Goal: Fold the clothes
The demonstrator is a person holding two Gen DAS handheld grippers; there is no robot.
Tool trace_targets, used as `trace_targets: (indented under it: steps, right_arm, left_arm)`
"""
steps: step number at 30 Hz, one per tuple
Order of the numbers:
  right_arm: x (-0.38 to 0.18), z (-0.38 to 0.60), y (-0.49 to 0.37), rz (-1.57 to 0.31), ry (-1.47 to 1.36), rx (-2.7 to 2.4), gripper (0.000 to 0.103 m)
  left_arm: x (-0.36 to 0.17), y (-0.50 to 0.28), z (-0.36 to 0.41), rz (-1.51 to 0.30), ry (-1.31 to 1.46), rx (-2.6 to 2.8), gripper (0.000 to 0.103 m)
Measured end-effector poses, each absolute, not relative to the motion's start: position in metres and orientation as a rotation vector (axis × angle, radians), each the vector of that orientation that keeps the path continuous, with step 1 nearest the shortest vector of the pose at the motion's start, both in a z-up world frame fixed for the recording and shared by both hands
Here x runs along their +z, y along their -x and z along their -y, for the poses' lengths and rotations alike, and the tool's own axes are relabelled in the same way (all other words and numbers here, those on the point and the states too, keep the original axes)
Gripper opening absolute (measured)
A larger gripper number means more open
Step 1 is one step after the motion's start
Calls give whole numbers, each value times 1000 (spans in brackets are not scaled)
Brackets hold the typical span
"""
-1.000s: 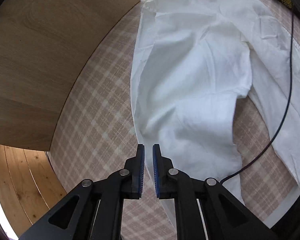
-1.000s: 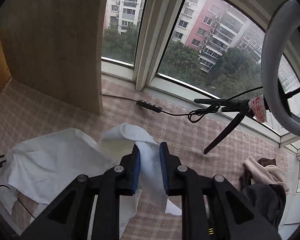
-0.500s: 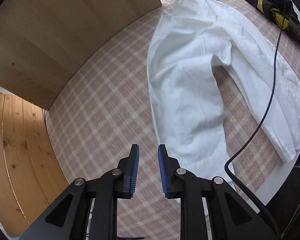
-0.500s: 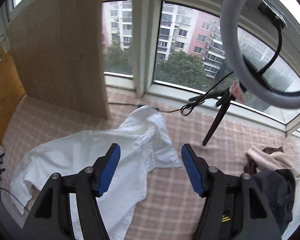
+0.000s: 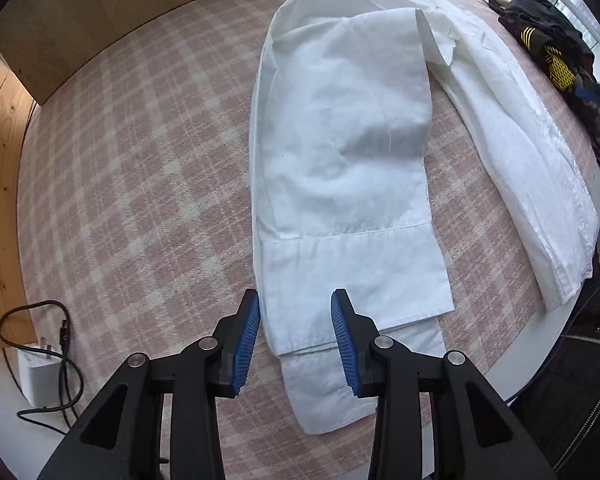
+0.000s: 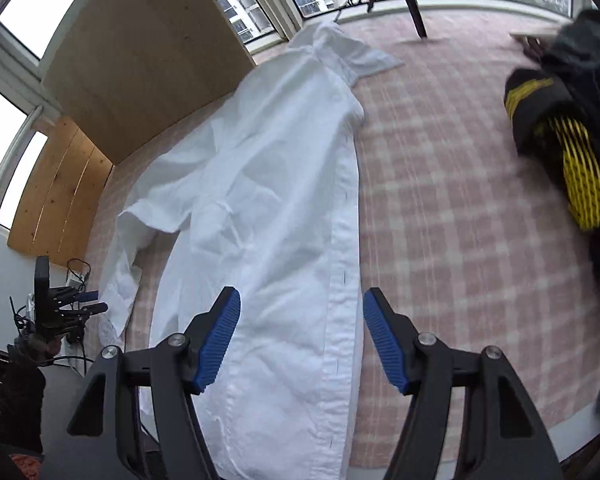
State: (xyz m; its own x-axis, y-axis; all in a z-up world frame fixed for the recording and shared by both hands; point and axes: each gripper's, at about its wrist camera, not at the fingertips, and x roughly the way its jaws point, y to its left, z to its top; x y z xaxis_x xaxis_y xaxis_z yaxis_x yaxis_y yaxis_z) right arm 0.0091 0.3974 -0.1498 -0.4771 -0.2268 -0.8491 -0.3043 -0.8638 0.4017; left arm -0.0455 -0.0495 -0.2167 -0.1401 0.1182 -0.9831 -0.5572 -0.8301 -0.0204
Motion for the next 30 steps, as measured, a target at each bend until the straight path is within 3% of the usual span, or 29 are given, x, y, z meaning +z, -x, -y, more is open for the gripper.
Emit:
trace_targets:
  steps: [1, 2, 3, 6, 10, 15, 17, 18, 25, 30]
  right_arm:
    - [-156, -397, -15, -833, 1577, 2516, 63]
    - [-161, -396, -21, -855, 1573, 2499, 63]
    - [-163, -396, -22, -855, 1574, 2496, 63]
    - [-170, -394, -27, -855, 1577, 2485, 63]
    - [-179, -391, -33, -856, 1581, 2471, 63]
    - [-188, -386, -42, -846, 1600, 2455, 63]
    - [-191, -384, -47, -837, 1614, 2450, 63]
    - [-193, -383, -49, -833, 1621, 2447, 63]
    - [-204, -374, -64, -801, 1670, 2428, 63]
    - [-210, -366, -74, -759, 1698, 2419, 63]
  left_arm:
    - [-219, 44, 49, -491, 1693, 2032, 25]
    - [-220, 44, 50, -481, 1696, 2047, 7]
    - [-220, 43, 50, -465, 1699, 2063, 1]
    - [-214, 38, 49, -480, 1688, 2093, 3]
    - [-191, 40, 59, -681, 1663, 2190, 3]
    - [-179, 60, 86, -950, 1734, 2359, 12]
    - [-171, 53, 84, -976, 1696, 2362, 31]
    - [-168, 48, 80, -988, 1665, 2367, 32]
    - [-144, -11, -18, -733, 1377, 2105, 33]
    - [-152, -77, -108, -702, 1235, 1846, 44]
